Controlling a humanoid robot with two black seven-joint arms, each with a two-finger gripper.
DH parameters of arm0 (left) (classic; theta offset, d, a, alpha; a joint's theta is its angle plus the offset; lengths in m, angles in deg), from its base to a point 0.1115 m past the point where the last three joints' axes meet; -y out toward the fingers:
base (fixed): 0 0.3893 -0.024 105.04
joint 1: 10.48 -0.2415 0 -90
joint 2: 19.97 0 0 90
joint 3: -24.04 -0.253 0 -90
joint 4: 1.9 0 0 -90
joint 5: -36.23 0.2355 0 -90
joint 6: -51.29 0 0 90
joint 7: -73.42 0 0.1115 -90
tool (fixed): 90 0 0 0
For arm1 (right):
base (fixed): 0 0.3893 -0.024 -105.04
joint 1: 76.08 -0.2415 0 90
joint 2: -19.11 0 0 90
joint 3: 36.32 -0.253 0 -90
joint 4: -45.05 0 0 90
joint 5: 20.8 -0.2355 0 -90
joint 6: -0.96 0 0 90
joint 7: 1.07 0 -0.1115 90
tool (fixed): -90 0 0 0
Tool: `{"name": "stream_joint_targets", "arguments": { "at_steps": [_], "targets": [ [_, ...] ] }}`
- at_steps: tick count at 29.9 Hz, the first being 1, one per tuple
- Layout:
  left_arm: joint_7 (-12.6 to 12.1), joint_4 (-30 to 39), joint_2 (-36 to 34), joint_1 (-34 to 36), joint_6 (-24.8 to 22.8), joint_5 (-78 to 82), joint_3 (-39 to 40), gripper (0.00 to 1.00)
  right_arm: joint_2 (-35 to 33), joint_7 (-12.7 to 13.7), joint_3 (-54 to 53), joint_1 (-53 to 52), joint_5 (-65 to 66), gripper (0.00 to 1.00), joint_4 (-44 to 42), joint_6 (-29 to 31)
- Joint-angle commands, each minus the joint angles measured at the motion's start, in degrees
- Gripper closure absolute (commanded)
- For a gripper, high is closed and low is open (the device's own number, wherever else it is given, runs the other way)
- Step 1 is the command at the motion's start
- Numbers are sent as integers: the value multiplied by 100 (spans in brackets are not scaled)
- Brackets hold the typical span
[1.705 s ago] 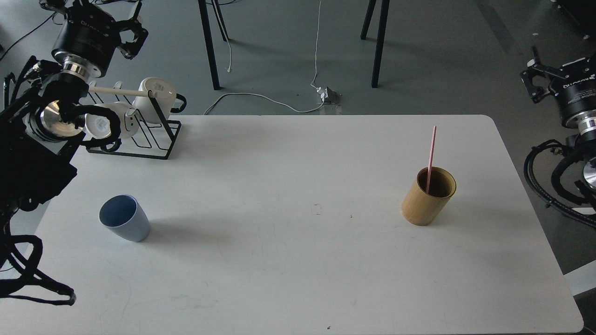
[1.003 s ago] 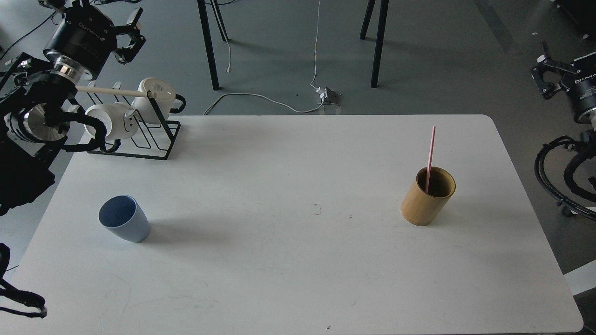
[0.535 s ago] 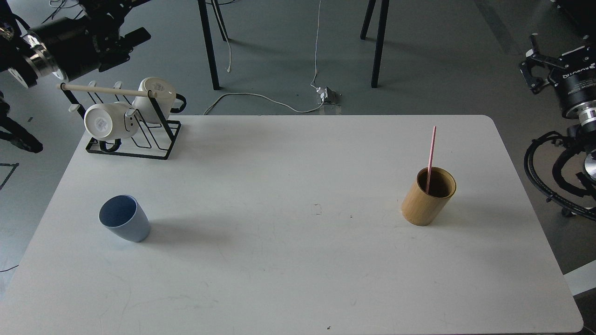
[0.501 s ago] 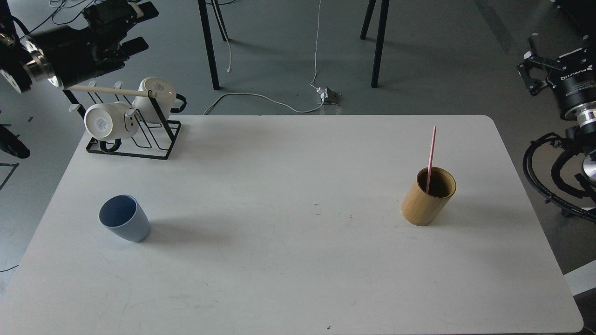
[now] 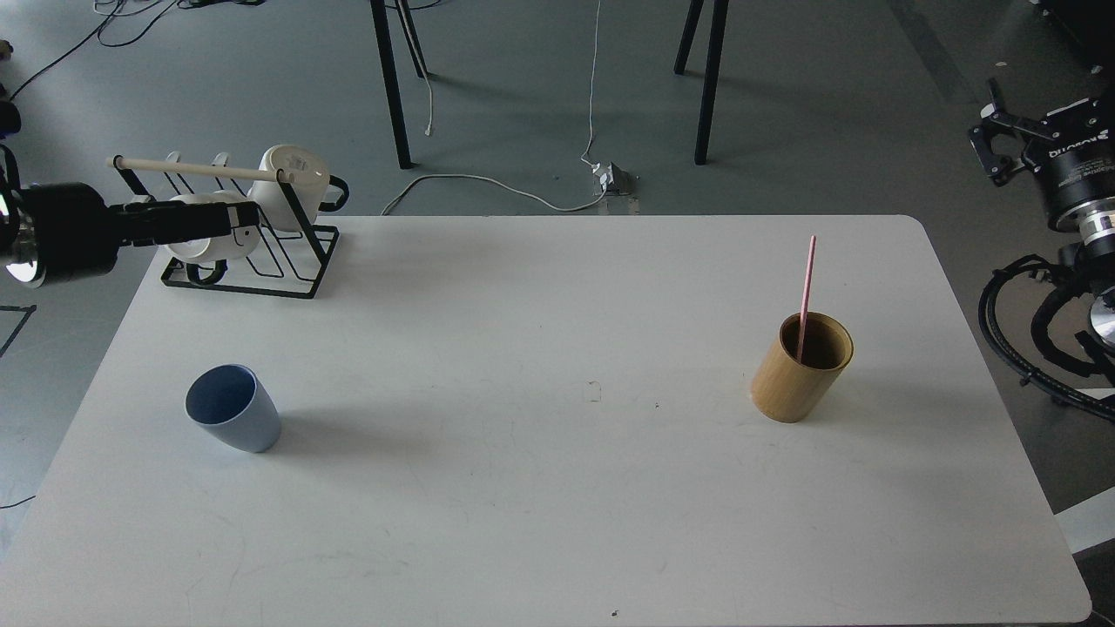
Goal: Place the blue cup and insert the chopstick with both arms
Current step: 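Lower the left gripper from the rack area toward the blue cup, then grasp the light blue cup with the left gripper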
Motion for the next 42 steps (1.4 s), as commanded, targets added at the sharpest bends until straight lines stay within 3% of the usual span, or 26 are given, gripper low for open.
{"name": "stream_joint_targets", "arguments": {
  "at_steps": [1,8,22,25,28,32,42],
  "targets": [
    [149,-19,-103,-231,545,435,-480,7,8,-1,6,-8,1,0,0,0],
    [106,-414,-24,-548,1250,1315,-1008,9,70,-10,-3,-70,1,0,0,0],
    [97,-1267,802,-829,1312,1351,-1184,31,-18,-10,-144,-105,1,0,-43,0],
    [97,-1275,828,-838,1312,1385,-1184,44,-27,-10,-144,-105,1,0,-61,0],
    [114,-1293,890,-838,1303,1473,-1184,72,-44,-10,-144,-105,1,0,-61,0],
    [115,-1293,899,-856,1233,1509,-1201,90,-53,-10,-144,-105,1,0,-79,0],
    [150,-1135,838,-575,1154,1509,-1219,100,-62,-19,-144,-105,1,0,-105,0]
  ]
}}
